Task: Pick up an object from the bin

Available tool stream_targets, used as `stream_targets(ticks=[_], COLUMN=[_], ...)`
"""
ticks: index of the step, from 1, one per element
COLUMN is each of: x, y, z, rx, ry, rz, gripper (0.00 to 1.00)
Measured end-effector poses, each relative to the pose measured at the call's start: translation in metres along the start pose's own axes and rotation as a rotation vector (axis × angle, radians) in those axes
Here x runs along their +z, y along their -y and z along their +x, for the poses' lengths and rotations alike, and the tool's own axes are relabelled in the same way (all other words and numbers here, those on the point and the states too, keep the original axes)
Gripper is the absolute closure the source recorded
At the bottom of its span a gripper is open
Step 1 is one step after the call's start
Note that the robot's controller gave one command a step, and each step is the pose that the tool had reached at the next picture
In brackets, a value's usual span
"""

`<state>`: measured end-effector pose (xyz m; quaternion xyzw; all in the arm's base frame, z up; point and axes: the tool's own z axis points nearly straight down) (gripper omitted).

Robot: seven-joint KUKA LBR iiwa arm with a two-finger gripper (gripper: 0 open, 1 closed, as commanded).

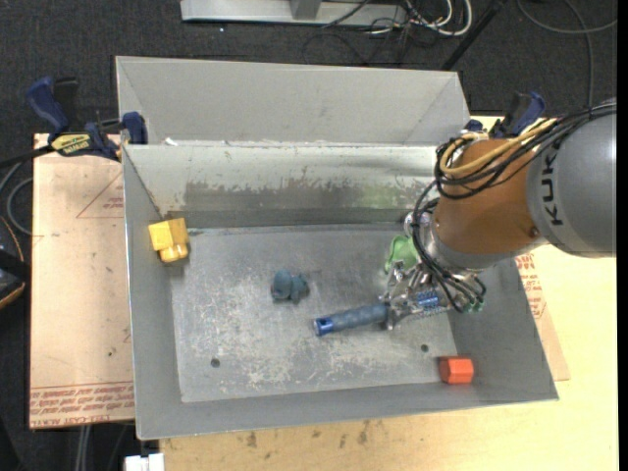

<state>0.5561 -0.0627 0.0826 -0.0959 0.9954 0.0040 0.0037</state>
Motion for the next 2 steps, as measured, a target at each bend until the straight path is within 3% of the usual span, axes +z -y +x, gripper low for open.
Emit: stream_targets(ticks=[1, 2], x=[-0.116, -0.201], y=[0.014, 0.006], z=[-0.004, 0.008], rx=[-0.108, -0.397], ry=[0.001, -0.004], rz=[0.01, 0.007], gripper=[1.0, 1.0])
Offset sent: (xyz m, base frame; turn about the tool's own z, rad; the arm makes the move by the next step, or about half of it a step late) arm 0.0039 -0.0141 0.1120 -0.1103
